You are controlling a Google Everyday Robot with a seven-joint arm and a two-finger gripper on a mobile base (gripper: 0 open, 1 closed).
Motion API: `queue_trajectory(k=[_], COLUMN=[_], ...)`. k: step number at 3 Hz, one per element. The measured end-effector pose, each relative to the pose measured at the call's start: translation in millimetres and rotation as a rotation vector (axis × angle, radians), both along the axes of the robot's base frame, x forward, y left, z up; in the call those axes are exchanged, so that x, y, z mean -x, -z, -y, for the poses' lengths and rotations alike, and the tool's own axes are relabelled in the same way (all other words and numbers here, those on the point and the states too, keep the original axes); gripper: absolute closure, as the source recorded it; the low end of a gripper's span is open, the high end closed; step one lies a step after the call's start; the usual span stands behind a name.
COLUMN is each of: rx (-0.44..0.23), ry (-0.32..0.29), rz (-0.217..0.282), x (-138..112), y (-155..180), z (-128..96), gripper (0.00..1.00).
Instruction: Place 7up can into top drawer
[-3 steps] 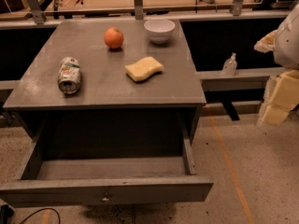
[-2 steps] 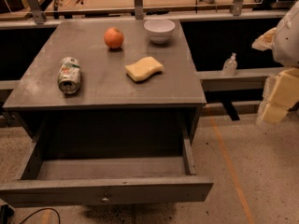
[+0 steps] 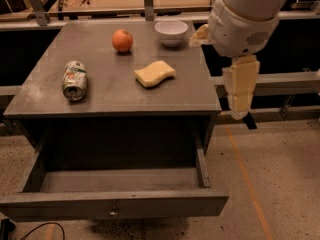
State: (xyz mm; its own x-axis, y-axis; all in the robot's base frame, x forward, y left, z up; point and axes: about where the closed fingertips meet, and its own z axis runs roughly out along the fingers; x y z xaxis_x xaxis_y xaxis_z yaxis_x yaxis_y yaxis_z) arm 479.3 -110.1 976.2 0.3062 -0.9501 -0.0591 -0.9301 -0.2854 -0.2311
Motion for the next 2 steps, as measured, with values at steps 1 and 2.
queue_trajectory(k=[1,2], rx=[0.017,0.019], ry=[-0.349,-0.435], rz=[-0.023,0.009], x=[-23.6,-29.7], y=[17.4,18.4], z=[-79.0,-86.8], gripper=[0.0,0.0])
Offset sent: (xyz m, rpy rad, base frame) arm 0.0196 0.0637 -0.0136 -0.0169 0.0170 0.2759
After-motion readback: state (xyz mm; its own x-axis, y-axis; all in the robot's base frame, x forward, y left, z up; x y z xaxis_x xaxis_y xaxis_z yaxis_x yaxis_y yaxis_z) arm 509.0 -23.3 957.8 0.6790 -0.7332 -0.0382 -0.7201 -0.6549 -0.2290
